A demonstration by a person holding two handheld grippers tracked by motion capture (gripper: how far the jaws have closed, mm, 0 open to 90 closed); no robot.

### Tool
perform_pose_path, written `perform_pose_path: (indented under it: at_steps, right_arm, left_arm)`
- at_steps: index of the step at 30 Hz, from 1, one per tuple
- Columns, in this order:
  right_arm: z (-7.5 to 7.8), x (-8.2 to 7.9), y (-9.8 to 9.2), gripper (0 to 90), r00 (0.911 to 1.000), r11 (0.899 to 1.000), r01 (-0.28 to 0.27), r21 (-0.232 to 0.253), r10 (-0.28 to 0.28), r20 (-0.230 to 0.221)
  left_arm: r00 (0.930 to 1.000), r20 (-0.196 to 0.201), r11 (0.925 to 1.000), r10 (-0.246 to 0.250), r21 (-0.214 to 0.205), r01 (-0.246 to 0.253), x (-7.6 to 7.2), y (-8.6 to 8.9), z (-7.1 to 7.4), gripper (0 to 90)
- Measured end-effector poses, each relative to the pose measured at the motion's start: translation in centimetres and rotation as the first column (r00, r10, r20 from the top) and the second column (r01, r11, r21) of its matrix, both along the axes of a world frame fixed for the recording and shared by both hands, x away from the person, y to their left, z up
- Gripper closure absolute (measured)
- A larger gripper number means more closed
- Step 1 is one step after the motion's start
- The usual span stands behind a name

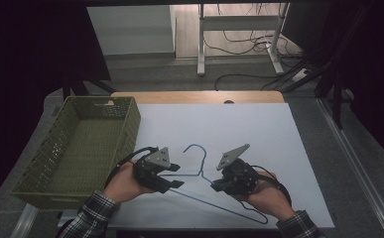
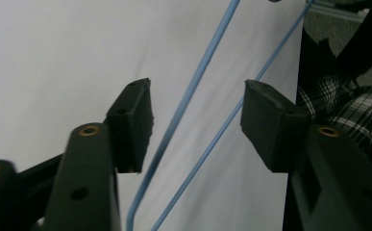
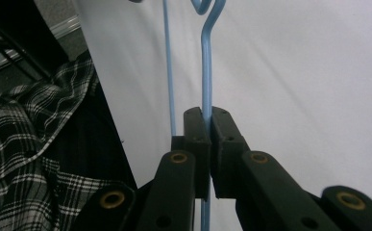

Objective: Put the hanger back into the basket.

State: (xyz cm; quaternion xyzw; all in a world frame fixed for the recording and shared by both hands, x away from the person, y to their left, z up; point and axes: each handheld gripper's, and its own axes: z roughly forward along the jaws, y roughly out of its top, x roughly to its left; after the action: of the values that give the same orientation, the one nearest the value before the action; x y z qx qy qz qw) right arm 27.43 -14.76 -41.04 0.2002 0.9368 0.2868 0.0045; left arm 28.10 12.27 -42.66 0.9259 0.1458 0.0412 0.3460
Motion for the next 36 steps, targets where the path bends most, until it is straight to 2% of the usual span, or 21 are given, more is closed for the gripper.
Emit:
perform_pose_path:
  at_steps: [2,6,7,10,11,12,13,14,16,17,19,20,21,23,25,26,27,32,34,35,36]
  right_arm:
    - [-0.1,0.0,0.2,87.1,0.9998,1.000,-0.018,-0.005,0.018,0.006]
    - [-0.2,-0.1,0.5,87.1,0.9989,0.999,-0.046,-0.016,0.046,0.003]
    - [-0.2,-0.1,0.6,87.1,0.9986,0.998,-0.053,-0.021,0.053,0.004]
    - [-0.2,-0.2,0.6,87.1,0.9971,0.997,-0.075,-0.023,0.075,0.005]
    - [-0.2,-0.2,0.7,87.1,0.9966,0.996,-0.082,-0.021,0.082,0.004]
    - [-0.2,-0.2,0.7,87.1,0.9966,0.996,-0.082,-0.021,0.082,0.004]
    - [-0.2,-0.3,0.7,87.1,0.9949,0.995,-0.100,-0.017,0.101,0.004]
    - [-0.2,-0.3,0.7,87.1,0.9949,0.995,-0.100,-0.017,0.101,0.004]
    - [-0.2,-0.3,0.7,87.0,0.9940,0.994,-0.109,-0.023,0.109,0.007]
    - [-0.3,-0.2,0.6,86.9,0.9939,0.994,-0.110,-0.028,0.110,0.004]
    - [-0.4,0.0,0.4,86.7,0.9944,0.994,-0.105,-0.022,0.105,-0.014]
    - [-0.4,0.1,0.3,86.5,0.9942,0.994,-0.106,-0.016,0.106,-0.021]
    - [-0.4,0.2,0.1,86.1,0.9943,0.995,-0.104,-0.003,0.104,-0.022]
    - [-0.4,0.3,0.0,85.7,0.9946,0.995,-0.101,0.004,0.101,-0.023]
    - [-0.3,0.5,-0.3,84.4,0.9942,0.994,-0.104,0.029,0.105,-0.023]
    - [-0.3,0.5,-0.3,84.4,0.9942,0.994,-0.104,0.029,0.105,-0.023]
    - [-0.2,0.5,-0.4,82.0,0.9952,0.995,-0.096,0.019,0.096,-0.020]
    - [-0.1,0.7,-0.5,76.5,0.9960,0.996,-0.088,0.030,0.089,-0.010]
    - [0.0,0.7,-0.6,72.2,0.9963,0.996,-0.085,0.039,0.086,-0.008]
    - [0.1,0.7,-0.8,66.4,0.9970,0.996,-0.078,0.038,0.078,0.004]
    - [0.1,0.7,-0.8,64.8,0.9973,0.997,-0.074,0.038,0.073,0.006]
  left_arm:
    - [0.9995,-0.010,0.9993,-0.030,0.020,0.030,0.2,-0.5,0.0,53.8]
    - [0.9987,-0.019,0.9982,-0.048,0.036,0.048,0.3,-0.9,0.1,62.1]
    - [0.9965,-0.036,0.9957,-0.075,0.052,0.077,0.6,-1.1,0.1,64.6]
    - [0.9938,-0.054,0.9932,-0.097,0.058,0.100,0.7,-1.3,0.0,71.1]
    - [0.9885,-0.087,0.9899,-0.124,0.058,0.129,0.9,-1.5,-0.1,74.1]
    - [0.9885,-0.087,0.9899,-0.124,0.058,0.129,0.9,-1.5,-0.1,76.3]
    - [0.9831,-0.113,0.9875,-0.144,0.047,0.150,1.0,-1.6,-0.3,79.2]
    - [0.9831,-0.113,0.9875,-0.144,0.047,0.150,1.0,-1.6,-0.3,80.5]
    - [0.9750,-0.134,0.9817,-0.177,0.045,0.185,1.1,-1.6,-0.5,82.3]
    - [0.9688,-0.150,0.9786,-0.197,0.029,0.204,1.0,-1.6,-0.6,84.9]
    - [0.9658,-0.174,0.9807,-0.192,0.002,0.195,0.9,-1.5,-0.6,86.5]
    - [0.9672,-0.175,0.9827,-0.184,-0.010,0.185,0.9,-1.4,-0.5,86.7]
    - [0.9636,-0.190,0.9819,-0.189,-0.021,0.188,1.0,-1.3,-0.5,86.8]
    - [0.9647,-0.190,0.9833,-0.182,-0.032,0.179,1.0,-1.2,-0.5,87.0]
    - [0.9642,-0.202,0.9848,-0.172,-0.063,0.162,0.8,-1.0,-0.2,87.2]
    - [0.9642,-0.202,0.9848,-0.172,-0.063,0.162,0.8,-1.0,-0.2,87.3]
    - [0.9618,-0.212,0.9835,-0.173,-0.091,0.157,0.7,-1.0,-0.1,87.4]
    - [0.9620,-0.224,0.9852,-0.156,-0.105,0.135,0.7,-1.1,0.1,87.4]
    - [0.9644,-0.217,0.9852,-0.151,-0.113,0.129,0.6,-1.1,0.0,87.5]
    - [0.9681,-0.209,0.9868,-0.139,-0.112,0.118,0.5,-1.1,0.1,87.5]
    - [0.9655,-0.218,0.9864,-0.142,-0.113,0.119,0.6,-1.1,0.0,87.5]
